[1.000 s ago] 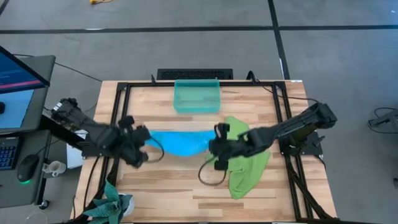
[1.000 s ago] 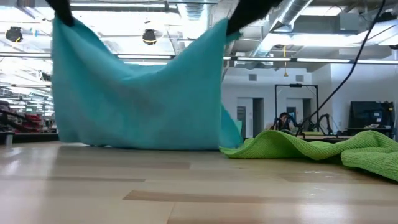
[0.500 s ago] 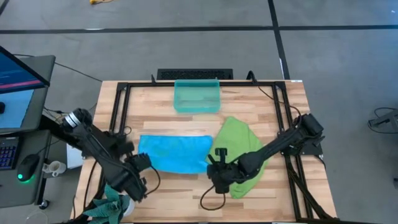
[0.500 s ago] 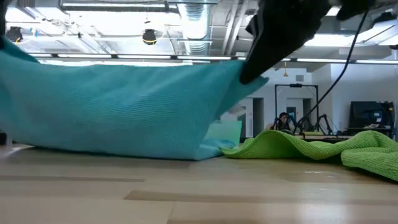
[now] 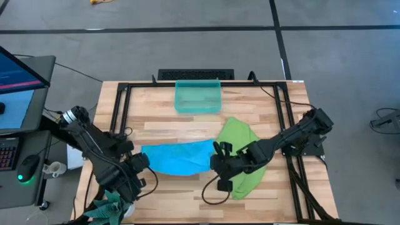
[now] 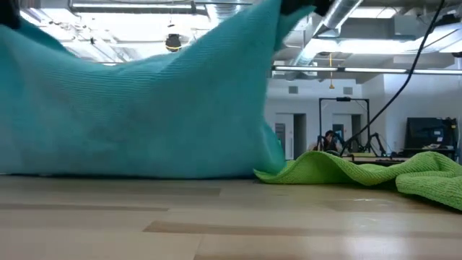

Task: Roll microfiber towels into tight, uniform cylinder then place into a basket
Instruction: Fold the blue microfiber cloth

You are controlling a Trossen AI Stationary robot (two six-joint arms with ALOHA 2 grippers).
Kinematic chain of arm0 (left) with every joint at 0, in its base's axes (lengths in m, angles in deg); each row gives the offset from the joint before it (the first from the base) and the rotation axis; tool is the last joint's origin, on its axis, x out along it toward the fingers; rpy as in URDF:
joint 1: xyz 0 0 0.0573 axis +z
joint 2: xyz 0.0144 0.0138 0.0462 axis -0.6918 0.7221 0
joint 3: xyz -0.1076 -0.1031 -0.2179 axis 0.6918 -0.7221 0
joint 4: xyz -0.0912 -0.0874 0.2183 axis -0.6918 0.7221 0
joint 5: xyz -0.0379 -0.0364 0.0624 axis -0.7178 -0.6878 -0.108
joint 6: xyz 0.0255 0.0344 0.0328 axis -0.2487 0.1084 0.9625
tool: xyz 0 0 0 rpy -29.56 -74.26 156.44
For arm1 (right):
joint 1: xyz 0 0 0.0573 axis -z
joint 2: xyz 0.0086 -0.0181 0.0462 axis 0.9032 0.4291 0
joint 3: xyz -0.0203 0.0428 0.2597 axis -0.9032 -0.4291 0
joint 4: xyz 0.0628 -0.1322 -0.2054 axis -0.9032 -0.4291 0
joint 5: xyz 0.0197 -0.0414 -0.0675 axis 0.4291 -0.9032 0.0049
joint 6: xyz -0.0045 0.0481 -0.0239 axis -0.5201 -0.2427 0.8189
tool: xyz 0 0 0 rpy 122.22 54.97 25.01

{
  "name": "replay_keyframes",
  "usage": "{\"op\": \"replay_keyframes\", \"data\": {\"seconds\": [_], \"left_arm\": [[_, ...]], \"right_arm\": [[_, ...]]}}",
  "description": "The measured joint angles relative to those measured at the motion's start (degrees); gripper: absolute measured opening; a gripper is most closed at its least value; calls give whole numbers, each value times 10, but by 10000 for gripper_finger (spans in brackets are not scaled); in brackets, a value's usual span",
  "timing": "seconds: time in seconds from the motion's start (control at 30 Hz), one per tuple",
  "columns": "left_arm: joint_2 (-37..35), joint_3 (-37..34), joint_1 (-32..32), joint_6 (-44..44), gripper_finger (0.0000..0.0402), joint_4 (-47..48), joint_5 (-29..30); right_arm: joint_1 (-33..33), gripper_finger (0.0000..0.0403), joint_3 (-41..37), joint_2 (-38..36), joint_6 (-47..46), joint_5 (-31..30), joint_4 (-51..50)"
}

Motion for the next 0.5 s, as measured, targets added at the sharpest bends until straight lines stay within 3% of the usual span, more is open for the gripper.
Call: {"op": "replay_keyframes", "data": {"seconds": [0.3,0.5], "left_arm": [[-1,0,-25,-58,0,1,-7],[5,-1,-53,-104,0,-1,4]], "right_arm": [[-28,11,-10,11,-140,20,-59],[-43,11,-15,19,-149,46,-46]]}}
